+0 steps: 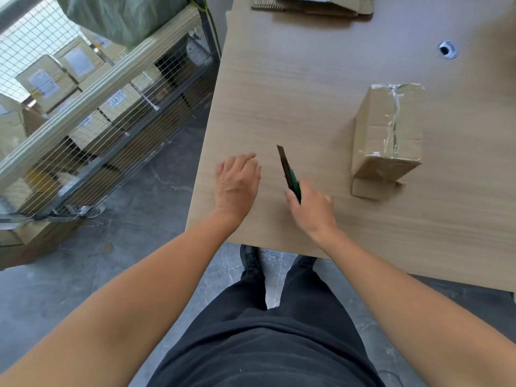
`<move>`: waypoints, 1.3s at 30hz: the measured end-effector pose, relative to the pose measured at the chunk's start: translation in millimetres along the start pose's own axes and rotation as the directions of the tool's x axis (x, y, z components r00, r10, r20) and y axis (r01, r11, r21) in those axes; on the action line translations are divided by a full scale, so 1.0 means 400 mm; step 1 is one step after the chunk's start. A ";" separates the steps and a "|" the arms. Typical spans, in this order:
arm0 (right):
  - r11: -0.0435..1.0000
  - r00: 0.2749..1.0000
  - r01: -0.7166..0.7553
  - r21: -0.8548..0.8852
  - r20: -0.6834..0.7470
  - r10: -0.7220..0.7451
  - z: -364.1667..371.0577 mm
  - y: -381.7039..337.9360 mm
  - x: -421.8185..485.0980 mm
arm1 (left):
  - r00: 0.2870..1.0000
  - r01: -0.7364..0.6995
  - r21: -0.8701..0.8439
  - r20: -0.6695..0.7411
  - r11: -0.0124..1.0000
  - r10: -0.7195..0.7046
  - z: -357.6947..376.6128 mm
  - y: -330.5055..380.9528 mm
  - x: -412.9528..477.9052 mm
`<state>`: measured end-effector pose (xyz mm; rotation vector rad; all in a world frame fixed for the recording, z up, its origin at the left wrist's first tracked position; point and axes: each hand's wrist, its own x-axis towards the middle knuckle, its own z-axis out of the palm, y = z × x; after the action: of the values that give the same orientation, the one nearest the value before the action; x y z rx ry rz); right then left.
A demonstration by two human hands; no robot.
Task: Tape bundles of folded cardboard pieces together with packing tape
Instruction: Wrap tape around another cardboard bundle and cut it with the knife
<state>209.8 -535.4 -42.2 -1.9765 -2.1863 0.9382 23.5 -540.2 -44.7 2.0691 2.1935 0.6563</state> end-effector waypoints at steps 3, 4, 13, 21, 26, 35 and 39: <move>0.990 0.997 -0.041 0.131 -0.064 0.049 0.037 -0.010 0.021 | 0.970 0.221 -0.125 0.126 0.967 -0.206 0.003 0.023 0.001; 0.978 0.994 -0.064 0.198 -0.071 0.079 0.044 -0.013 0.027 | 0.961 0.240 -0.153 0.179 0.959 -0.211 0.011 0.031 -0.001; 0.983 0.981 -0.183 -0.014 -0.063 0.182 0.089 0.027 0.073 | 0.932 0.246 -0.063 0.289 0.967 -0.218 0.103 -0.016 -0.042; 0.989 0.993 -0.121 -0.080 -0.013 0.120 0.064 0.010 0.042 | 0.912 0.129 -0.087 0.402 0.988 -0.084 0.083 -0.022 -0.042; 0.998 0.972 0.022 -0.055 -0.231 -0.034 -0.052 0.032 -0.051 | 0.898 0.200 -0.094 0.416 0.975 -0.144 0.030 0.007 -0.017; 0.998 0.819 0.042 -0.042 -0.571 -0.058 -0.323 0.201 -0.063 | 0.930 -0.019 -0.090 0.365 0.996 0.050 0.015 0.279 0.175; 1.000 0.885 -0.003 0.005 -0.465 0.005 -0.413 0.303 0.061 | 0.892 0.004 -0.122 0.448 0.992 0.051 0.073 0.424 0.283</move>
<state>382.6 -447.6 28.1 -1.9470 -1.9029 0.4013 181.1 -421.5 14.0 1.9456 1.8234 0.2593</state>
